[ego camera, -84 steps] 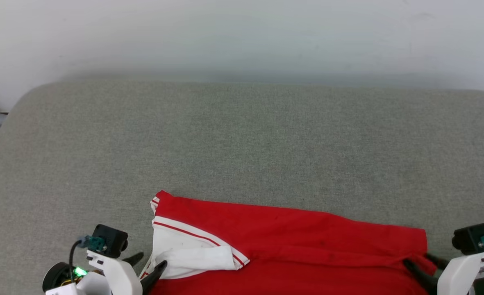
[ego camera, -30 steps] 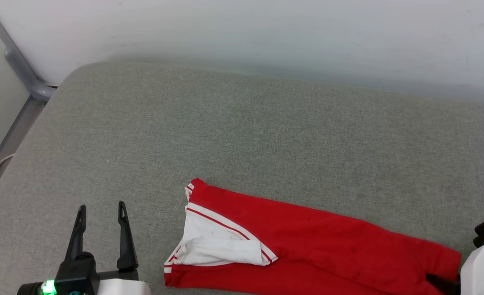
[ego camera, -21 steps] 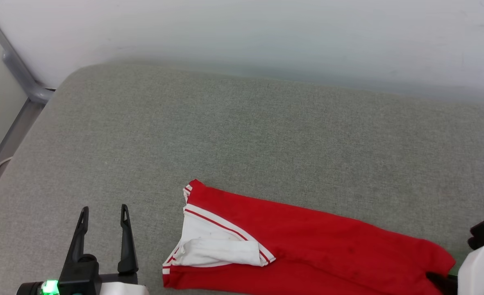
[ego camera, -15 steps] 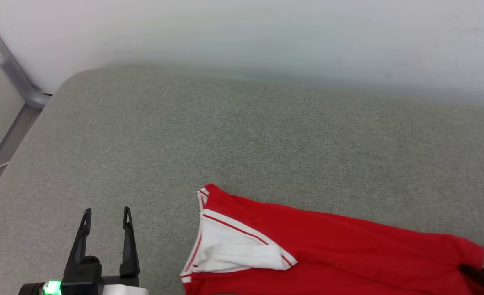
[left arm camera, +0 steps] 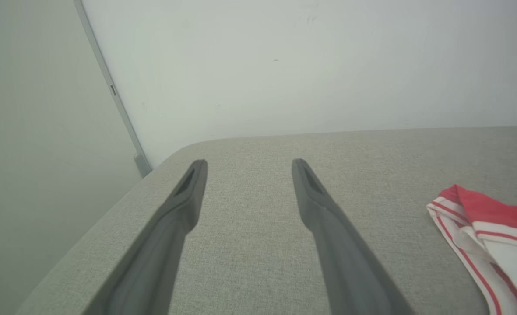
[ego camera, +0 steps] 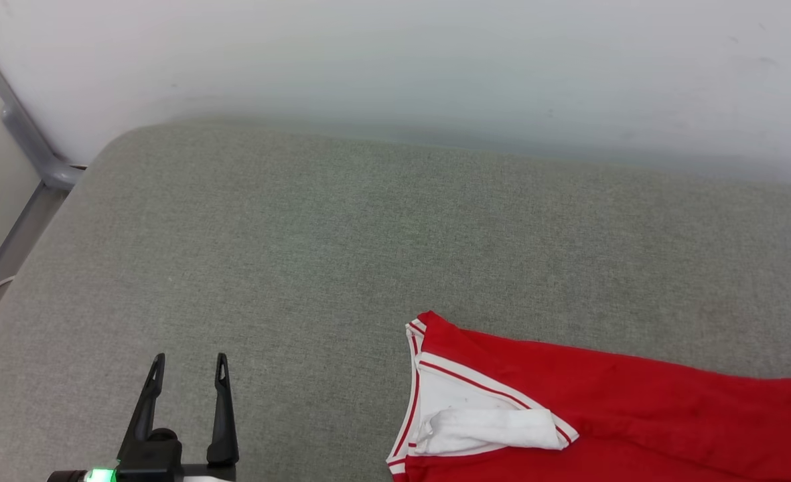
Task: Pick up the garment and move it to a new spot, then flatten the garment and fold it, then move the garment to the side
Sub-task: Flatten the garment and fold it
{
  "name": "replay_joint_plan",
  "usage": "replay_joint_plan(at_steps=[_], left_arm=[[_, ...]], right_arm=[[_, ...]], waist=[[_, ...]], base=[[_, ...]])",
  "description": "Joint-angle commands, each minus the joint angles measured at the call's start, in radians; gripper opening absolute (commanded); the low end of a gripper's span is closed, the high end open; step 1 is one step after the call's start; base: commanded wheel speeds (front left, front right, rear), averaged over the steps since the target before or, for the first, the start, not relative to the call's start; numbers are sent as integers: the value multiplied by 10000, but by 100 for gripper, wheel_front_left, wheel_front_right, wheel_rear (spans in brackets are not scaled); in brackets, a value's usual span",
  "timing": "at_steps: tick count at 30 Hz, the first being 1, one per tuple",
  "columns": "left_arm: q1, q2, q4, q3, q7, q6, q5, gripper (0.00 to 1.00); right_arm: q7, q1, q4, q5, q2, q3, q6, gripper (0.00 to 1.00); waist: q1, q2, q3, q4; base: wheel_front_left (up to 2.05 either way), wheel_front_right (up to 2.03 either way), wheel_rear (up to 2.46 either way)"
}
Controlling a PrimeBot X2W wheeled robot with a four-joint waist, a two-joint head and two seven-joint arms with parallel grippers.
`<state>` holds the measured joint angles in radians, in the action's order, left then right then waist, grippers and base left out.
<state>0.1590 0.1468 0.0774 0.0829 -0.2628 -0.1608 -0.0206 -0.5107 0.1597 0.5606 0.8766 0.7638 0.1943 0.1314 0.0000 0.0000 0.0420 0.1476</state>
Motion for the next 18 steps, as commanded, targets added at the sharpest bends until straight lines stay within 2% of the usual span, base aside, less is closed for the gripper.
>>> replay_joint_plan(at_steps=[1, 10, 18], left_arm=[[101, -21, -21, -29, -26, 33, 23, 100], [257, -29, -133, -115, -26, 162, 70, 100], [32, -94, -207, -48, -26, 254, 104, 100]], right_arm=[[-1, -70, -88, 51, -88, -16, -15, 0], [-173, -844, -2846, 498, -624, 91, -12, 0], [-706, -485, -5360, -357, -1200, 1277, -12, 0]], waist=[[0, 0, -18, -4], [0, 0, -224, -89], [0, 0, -104, -103]], base=[[0, 0, 0], [0, 0, 0], [0, 0, 0]])
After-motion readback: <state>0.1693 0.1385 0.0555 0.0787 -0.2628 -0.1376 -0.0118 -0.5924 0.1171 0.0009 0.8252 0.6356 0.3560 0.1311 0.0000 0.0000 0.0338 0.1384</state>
